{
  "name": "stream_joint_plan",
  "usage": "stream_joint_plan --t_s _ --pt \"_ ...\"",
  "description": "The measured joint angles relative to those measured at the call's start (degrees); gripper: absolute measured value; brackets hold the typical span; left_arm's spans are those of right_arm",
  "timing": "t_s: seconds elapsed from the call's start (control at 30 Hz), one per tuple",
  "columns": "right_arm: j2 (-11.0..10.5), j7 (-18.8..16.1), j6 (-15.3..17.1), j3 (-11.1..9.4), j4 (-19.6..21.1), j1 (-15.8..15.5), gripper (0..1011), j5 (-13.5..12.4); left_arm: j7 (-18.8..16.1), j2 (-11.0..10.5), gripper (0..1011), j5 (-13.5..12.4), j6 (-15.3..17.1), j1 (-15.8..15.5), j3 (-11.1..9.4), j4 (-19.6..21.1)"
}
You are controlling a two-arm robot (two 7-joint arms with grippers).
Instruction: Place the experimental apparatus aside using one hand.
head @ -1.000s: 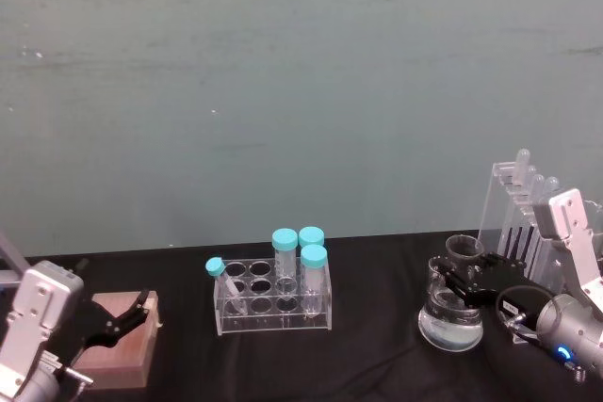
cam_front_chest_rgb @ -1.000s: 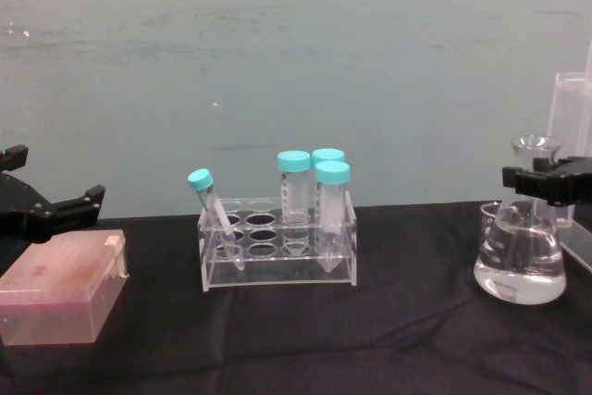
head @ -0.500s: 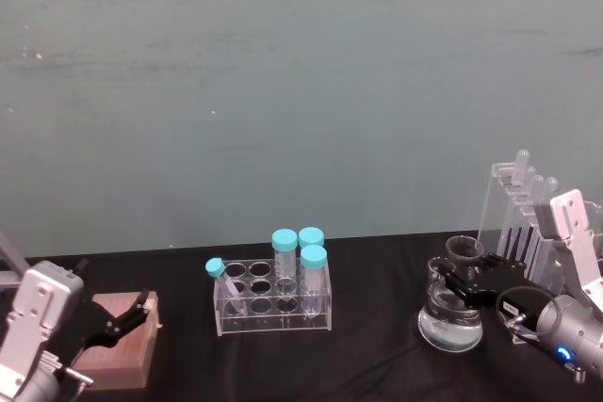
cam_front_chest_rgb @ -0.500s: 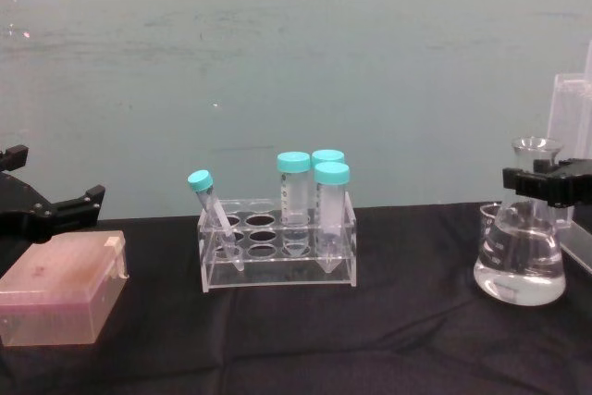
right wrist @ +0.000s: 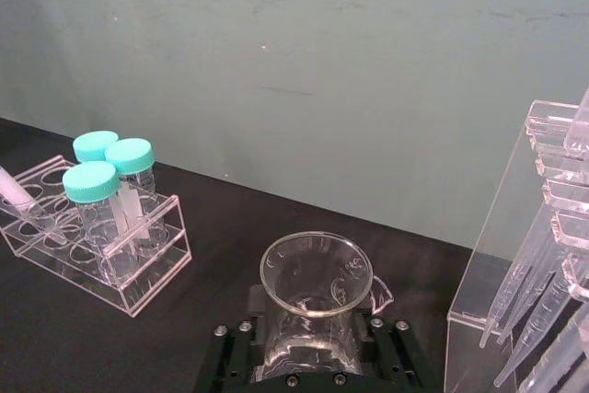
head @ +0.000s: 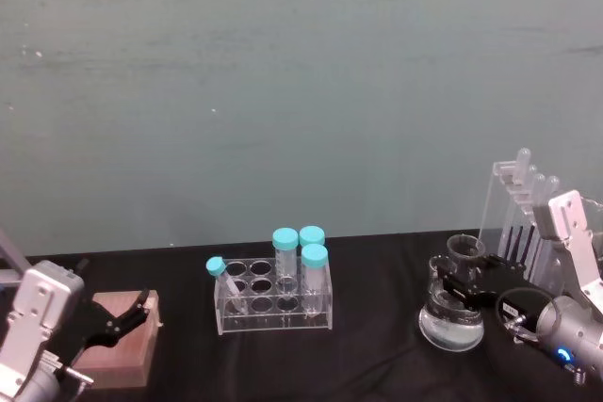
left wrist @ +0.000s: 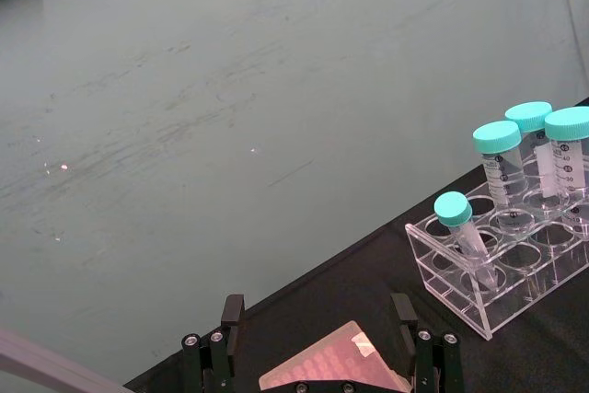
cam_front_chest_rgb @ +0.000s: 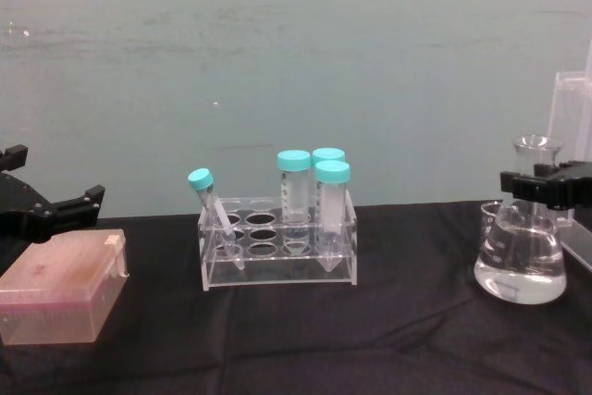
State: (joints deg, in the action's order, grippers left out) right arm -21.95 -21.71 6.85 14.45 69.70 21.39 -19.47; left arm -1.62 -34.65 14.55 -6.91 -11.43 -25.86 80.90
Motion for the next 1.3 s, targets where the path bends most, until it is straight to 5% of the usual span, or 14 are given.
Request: stream_joint_plan --t_s 0.5,1.3 --pt "-0.02 0.00 -0.04 -0.02 0.01 0.02 978 0.07 0.00 0.00 1000 0.00 0.00 0.00 0.00 0.00" --pt "-0.13 1.12 0.04 -0.05 1.27 -0.57 1000 1.04 0.00 0.00 1000 0.00 0.00 0.00 0.00 0.00"
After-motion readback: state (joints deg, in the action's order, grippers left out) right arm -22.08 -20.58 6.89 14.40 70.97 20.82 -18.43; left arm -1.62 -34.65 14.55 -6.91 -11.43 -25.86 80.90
